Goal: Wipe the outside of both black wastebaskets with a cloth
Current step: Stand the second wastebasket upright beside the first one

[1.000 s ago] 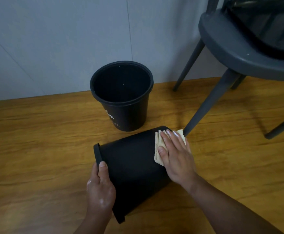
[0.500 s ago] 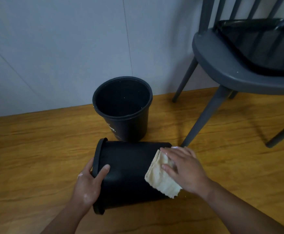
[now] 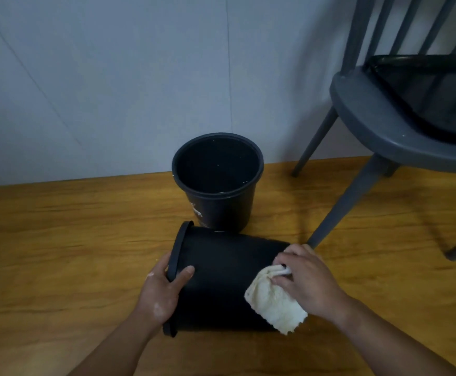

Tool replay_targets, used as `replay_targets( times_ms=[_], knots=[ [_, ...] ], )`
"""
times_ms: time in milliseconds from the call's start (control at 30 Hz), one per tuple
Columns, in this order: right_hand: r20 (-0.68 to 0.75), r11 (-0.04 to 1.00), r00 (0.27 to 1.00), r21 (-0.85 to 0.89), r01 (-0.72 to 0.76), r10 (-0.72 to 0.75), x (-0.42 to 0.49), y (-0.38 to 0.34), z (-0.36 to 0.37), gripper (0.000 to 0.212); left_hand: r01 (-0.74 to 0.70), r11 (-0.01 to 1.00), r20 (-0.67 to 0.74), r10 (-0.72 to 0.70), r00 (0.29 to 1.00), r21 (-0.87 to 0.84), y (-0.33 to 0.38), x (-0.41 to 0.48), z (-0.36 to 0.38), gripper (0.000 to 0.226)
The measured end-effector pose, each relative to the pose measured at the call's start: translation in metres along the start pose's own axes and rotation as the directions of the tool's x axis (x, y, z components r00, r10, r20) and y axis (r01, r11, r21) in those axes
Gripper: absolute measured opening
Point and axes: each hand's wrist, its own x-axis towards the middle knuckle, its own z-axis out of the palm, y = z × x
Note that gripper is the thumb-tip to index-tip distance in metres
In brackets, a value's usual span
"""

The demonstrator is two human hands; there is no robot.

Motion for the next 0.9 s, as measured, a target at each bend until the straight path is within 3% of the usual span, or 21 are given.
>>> replay_targets(
  times_ms=[133,433,600,767,833,900],
  knots=[
    [0.028,0.995,0.997,0.07,0.074,-0.076,-0.011,-0.001,-0.005,0.01,0.016,1.0,0.044,-0.015,0.999,-0.025,0.0,-0.003,-0.006,0.033],
    [-0.003,0.909,0.999,0.415,-0.04,0.045,-0.044,0.011,-0.058,0.011,0.042,0.998,0.029,-0.041,0.999,-0.05,0.012,-0.007,-0.02,0.04],
    [0.025,0.821,0.996,0.566,-0.081,0.081,-0.056,0.003,-0.077,0.008,0.026,0.999,0.012,-0.027,1.0,0.041,0.05,-0.008,-0.05,0.064],
    [0.056,0.802,0.998,0.597,-0.033,-0.001,-0.045,-0.038,-0.092,0.014,-0.091,0.974,-0.008,0.095,0.995,0.209,0.096,-0.009,-0.076,0.057],
    [0.067,0.798,0.997,0.603,-0.005,-0.045,-0.034,-0.059,-0.099,0.007,-0.142,0.947,-0.014,0.152,0.988,0.288,0.111,-0.006,-0.088,0.057],
    [0.058,0.774,0.995,0.633,0.026,-0.08,-0.023,-0.079,-0.104,0.015,-0.198,0.894,-0.004,0.218,0.976,0.402,0.128,-0.007,-0.096,0.056]
  ],
)
